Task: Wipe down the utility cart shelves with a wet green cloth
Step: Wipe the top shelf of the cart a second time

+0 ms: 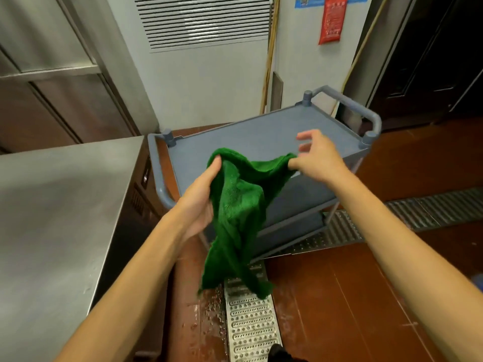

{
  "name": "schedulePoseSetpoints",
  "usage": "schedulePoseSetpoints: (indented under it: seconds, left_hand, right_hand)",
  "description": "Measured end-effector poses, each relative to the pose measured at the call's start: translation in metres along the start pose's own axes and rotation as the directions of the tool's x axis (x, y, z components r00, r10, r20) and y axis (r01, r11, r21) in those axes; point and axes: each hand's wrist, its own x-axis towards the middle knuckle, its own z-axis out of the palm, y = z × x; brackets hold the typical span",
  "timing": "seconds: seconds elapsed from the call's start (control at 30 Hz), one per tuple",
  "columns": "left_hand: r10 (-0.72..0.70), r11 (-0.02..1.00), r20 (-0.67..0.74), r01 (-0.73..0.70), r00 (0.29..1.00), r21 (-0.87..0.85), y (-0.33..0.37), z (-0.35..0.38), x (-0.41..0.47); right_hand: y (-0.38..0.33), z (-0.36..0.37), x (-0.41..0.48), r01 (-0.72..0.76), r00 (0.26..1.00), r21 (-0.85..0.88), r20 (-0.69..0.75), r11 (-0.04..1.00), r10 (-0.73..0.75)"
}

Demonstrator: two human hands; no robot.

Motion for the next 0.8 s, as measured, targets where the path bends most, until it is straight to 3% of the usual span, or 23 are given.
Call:
schedulePoseSetpoints:
  seconds: [0.07, 0.13, 0.27, 0.4, 0.57, 0.7, 0.8]
  left_hand:
    - [0.011, 0.996, -0.047, -0.015, 0.999, -0.083, 0.009, 0.013, 0.021]
    - [0.017, 0.989, -0.062, -0.026, 0.998, -0.145, 0.014, 0.025, 0.041]
    - [-0.017, 0.984, -0.035, 0.01, 0.999, -0.177, 0.019, 0.045, 0.078]
    - [-0.038, 0.977, -0.025, 0.032, 0.999, -0.211, 0.022, 0.059, 0.113]
    - [-0.047, 0.979, -0.036, 0.039, 0.998, -0.2, 0.032, 0.056, 0.151]
    - [-0.014, 0.997, -0.126, 0.004, 0.992, -0.083, 0.054, 0.034, 0.19]
    - [0.027, 0.992, -0.178, -0.005, 0.984, 0.123, 0.075, 0.013, 0.215]
  right_hand:
    - [0.017, 0.003, 0.007, -0.019, 0.983, -0.065, 0.181, 0.998, 0.03]
    - [0.031, 0.007, 0.004, 0.019, 0.963, -0.032, 0.27, 0.999, -0.01]
    - [0.058, 0.011, -0.002, 0.144, 0.971, 0.147, 0.168, 0.979, -0.168]
    - [0.077, 0.012, 0.019, 0.266, 0.954, 0.014, 0.136, 0.964, -0.266]
    - [0.079, 0.005, 0.065, 0.271, 0.962, 0.011, 0.026, 0.963, -0.271]
    - [0.059, -0.011, 0.108, 0.334, 0.938, 0.035, -0.11, 0.942, -0.329]
    - [0.036, -0.02, 0.144, 0.39, 0.907, 0.062, -0.195, 0.919, -0.372]
